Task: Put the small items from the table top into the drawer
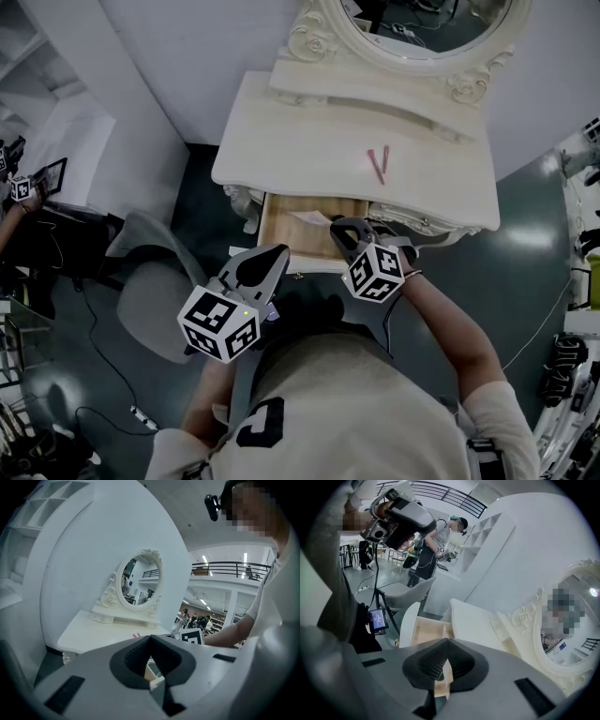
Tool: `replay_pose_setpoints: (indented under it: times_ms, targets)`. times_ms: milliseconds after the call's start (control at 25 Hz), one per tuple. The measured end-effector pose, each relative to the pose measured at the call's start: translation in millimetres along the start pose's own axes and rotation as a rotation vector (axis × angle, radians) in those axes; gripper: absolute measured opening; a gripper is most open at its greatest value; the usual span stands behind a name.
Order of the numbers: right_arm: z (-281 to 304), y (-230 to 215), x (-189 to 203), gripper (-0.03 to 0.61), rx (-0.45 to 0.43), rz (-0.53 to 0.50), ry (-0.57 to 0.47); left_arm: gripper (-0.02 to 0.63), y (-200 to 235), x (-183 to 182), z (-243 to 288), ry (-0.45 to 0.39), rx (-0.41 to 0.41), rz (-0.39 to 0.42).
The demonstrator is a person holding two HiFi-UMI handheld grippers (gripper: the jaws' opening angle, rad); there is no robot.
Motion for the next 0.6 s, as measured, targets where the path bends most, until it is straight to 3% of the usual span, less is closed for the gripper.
replay_pose_setpoints:
  times_ms: [600]
  targets:
    - [24,8,-19,0.028,-0.018,0.03,0.041,0.055,35,4,-18,-0.01,0.008,-0.031]
Point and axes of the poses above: the fingertips, and each gripper's own axes: z forward along the fingers, y to its left, x out of its underside, the point moved 4 cm from there along -z, backward along the fingers, and after that the axes turned 4 degrees about -x, right-handed, at the moved point
